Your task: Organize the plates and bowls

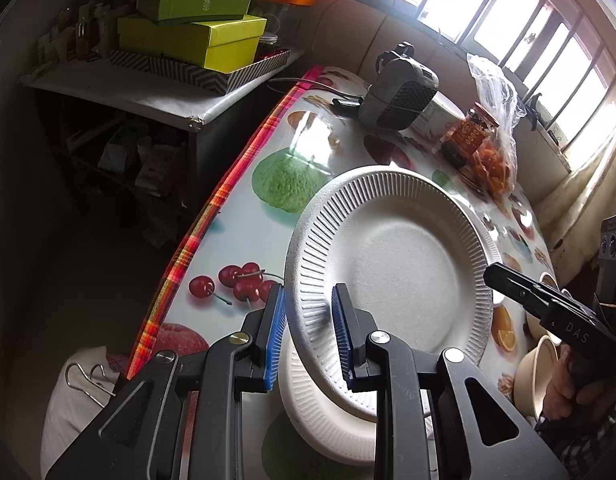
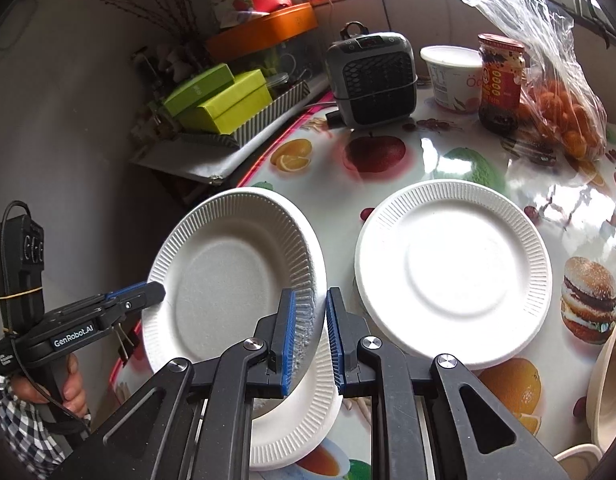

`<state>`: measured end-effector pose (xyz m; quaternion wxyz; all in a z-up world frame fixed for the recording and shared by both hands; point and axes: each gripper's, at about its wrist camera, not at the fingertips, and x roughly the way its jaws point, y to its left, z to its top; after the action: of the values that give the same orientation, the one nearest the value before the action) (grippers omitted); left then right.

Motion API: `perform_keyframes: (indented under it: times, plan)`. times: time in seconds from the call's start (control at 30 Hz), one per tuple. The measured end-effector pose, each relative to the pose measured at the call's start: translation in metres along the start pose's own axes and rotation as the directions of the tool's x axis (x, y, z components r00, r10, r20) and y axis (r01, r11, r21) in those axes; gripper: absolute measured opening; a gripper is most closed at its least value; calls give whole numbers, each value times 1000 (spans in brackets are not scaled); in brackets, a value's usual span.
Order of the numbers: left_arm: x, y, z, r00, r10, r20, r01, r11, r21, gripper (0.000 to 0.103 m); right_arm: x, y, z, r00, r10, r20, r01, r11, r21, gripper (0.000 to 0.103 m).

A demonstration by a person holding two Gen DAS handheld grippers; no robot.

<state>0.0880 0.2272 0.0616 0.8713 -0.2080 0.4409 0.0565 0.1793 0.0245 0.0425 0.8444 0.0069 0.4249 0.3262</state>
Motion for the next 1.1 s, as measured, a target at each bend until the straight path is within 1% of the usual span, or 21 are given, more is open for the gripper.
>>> perform_keyframes:
  times: [0.33, 0.53, 0.87, 1.1]
  plan:
    - [-4, -2, -21, 1000, -4, -24, 4, 1000, 1, 25, -10, -2, -23, 1000, 11, -5, -11, 1000, 29, 16]
    - [-4, -1, -30, 999, -2, -35, 2, 1000, 1, 25, -9, -1, -35, 1000, 2, -20, -1, 1000, 31, 16]
    - [1, 0, -41, 998, 1, -60, -1, 1000, -2, 25, -6, -5, -48, 999, 3, -45, -1, 999, 54, 17]
    - [7, 0, -46, 997, 5, -78, -5, 1000, 1, 25, -3, -7, -50, 999, -3, -55, 6, 998, 62, 17]
